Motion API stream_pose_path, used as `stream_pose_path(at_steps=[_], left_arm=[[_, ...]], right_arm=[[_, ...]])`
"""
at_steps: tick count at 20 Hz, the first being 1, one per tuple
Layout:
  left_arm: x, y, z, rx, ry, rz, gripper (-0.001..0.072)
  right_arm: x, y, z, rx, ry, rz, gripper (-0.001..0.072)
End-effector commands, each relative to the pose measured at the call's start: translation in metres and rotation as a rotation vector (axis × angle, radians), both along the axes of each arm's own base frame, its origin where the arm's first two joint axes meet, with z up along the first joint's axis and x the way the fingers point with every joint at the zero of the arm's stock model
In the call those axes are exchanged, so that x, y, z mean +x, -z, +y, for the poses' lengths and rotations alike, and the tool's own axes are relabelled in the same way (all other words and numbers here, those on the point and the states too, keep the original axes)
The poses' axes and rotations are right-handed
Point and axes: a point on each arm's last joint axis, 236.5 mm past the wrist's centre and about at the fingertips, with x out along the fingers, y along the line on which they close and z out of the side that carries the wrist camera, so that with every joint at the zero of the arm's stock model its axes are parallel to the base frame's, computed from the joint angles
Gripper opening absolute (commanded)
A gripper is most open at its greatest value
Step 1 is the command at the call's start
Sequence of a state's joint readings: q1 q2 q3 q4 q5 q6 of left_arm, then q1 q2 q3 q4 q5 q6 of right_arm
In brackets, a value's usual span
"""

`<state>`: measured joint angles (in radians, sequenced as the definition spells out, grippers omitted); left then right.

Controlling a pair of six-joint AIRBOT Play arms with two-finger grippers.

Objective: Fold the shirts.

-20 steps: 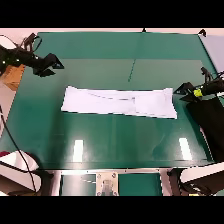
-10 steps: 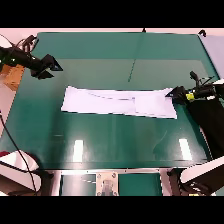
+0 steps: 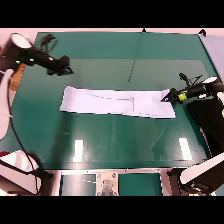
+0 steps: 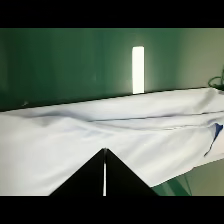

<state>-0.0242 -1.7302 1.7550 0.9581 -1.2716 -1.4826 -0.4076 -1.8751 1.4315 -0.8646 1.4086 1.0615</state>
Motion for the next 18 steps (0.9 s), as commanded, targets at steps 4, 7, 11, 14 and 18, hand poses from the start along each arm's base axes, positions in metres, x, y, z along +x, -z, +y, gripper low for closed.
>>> stream_pose_path(at_steps=[4,7,11,14,18], left_arm=[[-0.024,0.056,-0.18,-0.008,0.227,-0.118,0.0022],[-0.055,0.094,-0.271,-0.097,0.31,-0.118,0.0022],[-0.091,0.135,-0.334,-0.159,0.382,-0.024,0.0022],[-0.099,0.143,-0.349,-0.205,0.384,0.031,0.0022],[-0.096,0.13,-0.349,-0.22,0.4,0.019,0.0022]], right_arm=[[0.005,-0.123,0.018,0.004,-0.089,-0.124,0.0018],[-0.004,-0.19,0.043,-0.007,-0.156,-0.197,0.0018],[-0.002,-0.262,0.081,-0.037,-0.235,-0.358,0.0018],[-0.002,-0.285,0.101,-0.051,-0.274,-0.417,0.0018],[-0.002,-0.277,0.104,-0.083,-0.289,-0.401,0.0018]])
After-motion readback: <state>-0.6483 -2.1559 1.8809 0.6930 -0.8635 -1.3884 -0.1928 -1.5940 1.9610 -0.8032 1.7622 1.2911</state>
